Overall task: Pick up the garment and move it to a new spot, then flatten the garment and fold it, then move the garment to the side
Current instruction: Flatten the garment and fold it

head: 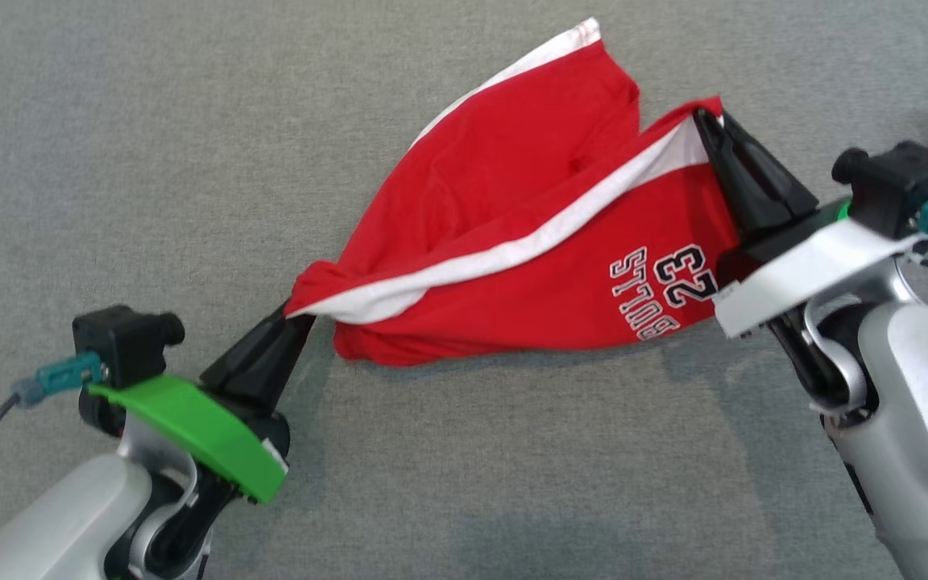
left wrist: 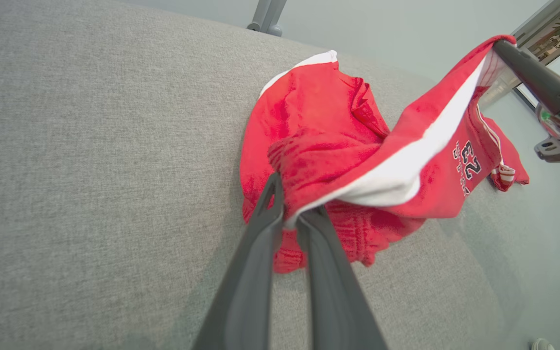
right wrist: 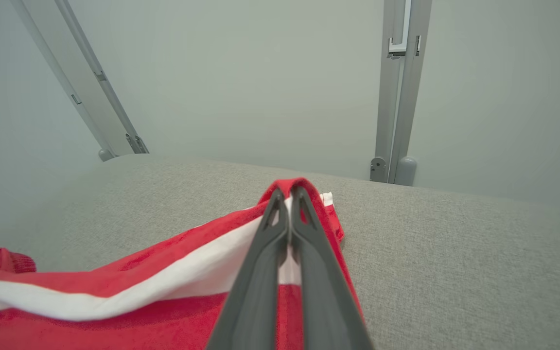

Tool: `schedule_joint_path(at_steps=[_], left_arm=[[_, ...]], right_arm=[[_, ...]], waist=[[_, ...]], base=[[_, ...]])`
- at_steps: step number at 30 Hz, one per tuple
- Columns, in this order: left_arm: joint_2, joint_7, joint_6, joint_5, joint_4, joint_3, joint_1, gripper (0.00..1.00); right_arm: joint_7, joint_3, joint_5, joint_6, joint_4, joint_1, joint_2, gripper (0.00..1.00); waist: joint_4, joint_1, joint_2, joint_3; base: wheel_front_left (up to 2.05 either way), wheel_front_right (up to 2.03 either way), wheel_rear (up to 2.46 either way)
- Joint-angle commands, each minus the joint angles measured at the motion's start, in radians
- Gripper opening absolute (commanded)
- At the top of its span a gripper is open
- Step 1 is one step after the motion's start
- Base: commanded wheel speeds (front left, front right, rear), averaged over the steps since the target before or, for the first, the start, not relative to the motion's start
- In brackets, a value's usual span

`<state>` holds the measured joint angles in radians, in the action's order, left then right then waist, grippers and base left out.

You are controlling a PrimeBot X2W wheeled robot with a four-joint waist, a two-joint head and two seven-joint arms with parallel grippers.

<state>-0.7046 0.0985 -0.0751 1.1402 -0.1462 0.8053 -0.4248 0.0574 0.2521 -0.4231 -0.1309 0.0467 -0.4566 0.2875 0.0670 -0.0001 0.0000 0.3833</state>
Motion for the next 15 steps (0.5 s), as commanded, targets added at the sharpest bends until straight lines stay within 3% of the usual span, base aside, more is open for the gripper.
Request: schedule_joint_path(at_steps=[1, 8, 15], left_arm=[[0.028, -0.013, 0.013, 0.014, 0.034, -0.006, -0.052, 0.0], [0.141, -0.048, 0.031, 0.033, 0.236, -0.023, -0.204, 0.0], [0.223, -0.076, 0.084, 0.008, 0.395, 0.012, -0.303, 0.0]], right_arm=[[0.005, 0.015, 0.011, 0.0, -0.034, -0.054, 0.003, 0.0], [-0.025, 0.098, -0.018, 0.0, -0.207, -0.254, -0.032, 0.0], [-0.06, 0.054, 0.031, 0.0, -0.401, -0.345, -0.046, 0.0]], waist=[[0.12, 0.0001, 0.0, 0.117], [0.148, 0.0001, 0.0, 0.138], [0.148, 0.0001, 0.0, 0.134]], base=[[0.0, 0.0, 0.0], [0.0, 0.0, 0.0], [0.0, 0.0, 0.0]])
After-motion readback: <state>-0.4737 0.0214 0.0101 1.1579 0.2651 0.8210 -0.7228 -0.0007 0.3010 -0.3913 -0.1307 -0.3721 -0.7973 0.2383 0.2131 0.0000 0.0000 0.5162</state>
